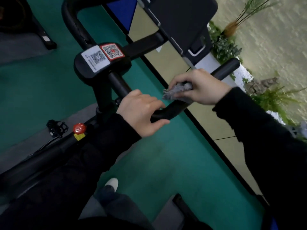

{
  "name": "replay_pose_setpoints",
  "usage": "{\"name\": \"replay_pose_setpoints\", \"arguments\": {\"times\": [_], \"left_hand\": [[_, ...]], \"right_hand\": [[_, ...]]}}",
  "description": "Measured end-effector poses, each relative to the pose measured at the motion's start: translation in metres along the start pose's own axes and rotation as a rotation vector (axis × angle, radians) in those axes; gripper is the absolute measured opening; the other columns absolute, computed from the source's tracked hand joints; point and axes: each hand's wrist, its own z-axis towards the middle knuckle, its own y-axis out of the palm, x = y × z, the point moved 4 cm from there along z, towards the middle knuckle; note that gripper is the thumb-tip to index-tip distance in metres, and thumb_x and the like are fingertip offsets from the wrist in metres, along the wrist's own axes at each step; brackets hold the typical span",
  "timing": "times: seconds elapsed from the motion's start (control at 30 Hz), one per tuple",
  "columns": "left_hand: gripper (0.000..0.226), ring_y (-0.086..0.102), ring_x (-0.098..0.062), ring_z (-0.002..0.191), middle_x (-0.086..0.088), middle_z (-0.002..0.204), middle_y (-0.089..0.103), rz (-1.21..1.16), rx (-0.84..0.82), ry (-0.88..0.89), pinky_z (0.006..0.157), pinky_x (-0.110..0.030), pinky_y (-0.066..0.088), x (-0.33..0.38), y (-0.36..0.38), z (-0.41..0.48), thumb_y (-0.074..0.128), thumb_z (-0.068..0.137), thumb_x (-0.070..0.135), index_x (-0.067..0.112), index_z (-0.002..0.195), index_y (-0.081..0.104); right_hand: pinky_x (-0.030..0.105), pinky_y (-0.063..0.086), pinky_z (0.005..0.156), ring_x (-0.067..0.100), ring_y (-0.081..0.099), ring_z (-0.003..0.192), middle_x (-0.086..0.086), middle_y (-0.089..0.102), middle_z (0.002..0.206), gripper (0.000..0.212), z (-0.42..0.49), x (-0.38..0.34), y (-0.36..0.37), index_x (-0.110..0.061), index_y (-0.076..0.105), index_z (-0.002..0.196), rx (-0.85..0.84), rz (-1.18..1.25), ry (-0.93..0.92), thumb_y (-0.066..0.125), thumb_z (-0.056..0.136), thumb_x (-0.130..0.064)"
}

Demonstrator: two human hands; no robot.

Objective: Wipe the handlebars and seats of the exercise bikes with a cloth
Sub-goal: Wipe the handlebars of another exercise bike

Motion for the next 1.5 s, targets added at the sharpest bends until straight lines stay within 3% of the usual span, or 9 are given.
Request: {"name": "replay_pose_setpoints", "arguments": {"times": [0.13, 0.3, 0.57, 0.7, 0.9, 1.1, 1.27, 1.4, 1.5], "left_hand": [[0.035, 0.065, -0.023, 0.069, 0.002, 0.074, 0.069, 0.019, 0.017, 0.008, 0.068, -0.031, 0.039, -0.001, 0.002, -0.001, 0.070, 0.076, 0.048, 0.016, 0.089, 0.071], [0.035, 0.065, -0.023, 0.068, 0.003, 0.073, 0.068, 0.010, 0.028, 0.014, 0.068, -0.032, 0.042, -0.002, 0.000, -0.001, 0.068, 0.076, 0.048, 0.016, 0.089, 0.071], [0.036, 0.064, -0.022, 0.067, 0.003, 0.071, 0.066, 0.026, 0.029, 0.029, 0.066, -0.033, 0.042, -0.004, 0.003, -0.002, 0.069, 0.077, 0.049, 0.016, 0.091, 0.071], [0.036, 0.063, -0.020, 0.065, 0.005, 0.070, 0.065, 0.029, 0.029, 0.044, 0.065, -0.032, 0.042, -0.004, 0.002, -0.002, 0.066, 0.078, 0.051, 0.017, 0.089, 0.071], [0.034, 0.062, -0.020, 0.063, 0.005, 0.069, 0.065, 0.035, 0.026, 0.042, 0.064, -0.031, 0.041, -0.003, 0.002, -0.002, 0.065, 0.078, 0.050, 0.017, 0.088, 0.071], [0.039, 0.063, -0.020, 0.063, 0.005, 0.070, 0.066, 0.018, -0.008, 0.035, 0.063, -0.033, 0.044, -0.003, 0.002, -0.002, 0.061, 0.079, 0.052, 0.016, 0.089, 0.071], [0.043, 0.063, -0.020, 0.065, 0.006, 0.071, 0.065, 0.006, -0.032, 0.035, 0.064, -0.032, 0.040, -0.004, 0.003, -0.001, 0.051, 0.081, 0.055, 0.017, 0.090, 0.070], [0.040, 0.062, -0.020, 0.064, 0.006, 0.072, 0.066, 0.034, -0.022, 0.030, 0.064, -0.033, 0.040, -0.004, 0.005, -0.002, 0.053, 0.081, 0.053, 0.018, 0.089, 0.070], [0.038, 0.062, -0.021, 0.065, 0.006, 0.073, 0.066, 0.041, -0.013, 0.026, 0.065, -0.033, 0.038, -0.003, 0.006, -0.002, 0.053, 0.082, 0.052, 0.019, 0.089, 0.070]], "right_hand": [[0.017, 0.042, 0.071, 0.009, 0.056, 0.079, -0.007, 0.066, 0.087, 0.016, 0.018, 0.004, 0.004, -0.020, 0.065, 0.103, -0.255, -0.025, 0.005, 0.068, 0.088, -0.022], [0.030, 0.046, 0.077, 0.017, 0.056, 0.085, -0.001, 0.065, 0.092, 0.012, 0.029, 0.024, -0.003, -0.020, 0.063, 0.101, -0.260, -0.143, 0.050, 0.063, 0.090, -0.020], [0.024, 0.047, 0.081, 0.009, 0.060, 0.086, 0.000, 0.069, 0.097, 0.011, 0.041, 0.016, 0.005, -0.024, 0.064, 0.093, -0.461, 0.158, 0.022, 0.071, 0.086, -0.018], [0.036, 0.050, 0.088, 0.016, 0.063, 0.090, 0.003, 0.069, 0.098, 0.011, 0.041, 0.033, -0.006, -0.026, 0.064, 0.091, -0.445, 0.094, 0.096, 0.070, 0.087, -0.018], [0.029, 0.050, 0.079, 0.017, 0.064, 0.087, 0.003, 0.070, 0.095, 0.011, 0.032, 0.023, 0.004, -0.019, 0.064, 0.095, -0.353, 0.150, 0.061, 0.068, 0.087, -0.013], [0.020, 0.044, 0.075, 0.012, 0.060, 0.084, -0.005, 0.067, 0.087, 0.012, 0.006, 0.026, -0.001, -0.017, 0.066, 0.097, -0.034, 0.024, 0.080, 0.066, 0.086, -0.011], [0.024, 0.043, 0.086, 0.021, 0.057, 0.097, 0.001, 0.065, 0.101, 0.023, -0.044, 0.023, 0.035, -0.006, 0.068, 0.101, 0.764, 0.149, 0.150, 0.062, 0.083, 0.007], [0.031, 0.048, 0.092, 0.029, 0.059, 0.104, 0.015, 0.063, 0.109, 0.021, -0.063, 0.008, 0.090, 0.000, 0.063, 0.103, 1.387, 0.565, 0.472, 0.058, 0.086, 0.010], [0.027, 0.048, 0.094, 0.018, 0.061, 0.110, 0.005, 0.065, 0.114, 0.026, -0.056, -0.017, 0.122, -0.020, 0.060, 0.110, 1.624, 1.041, 0.665, 0.055, 0.093, -0.001]]}}
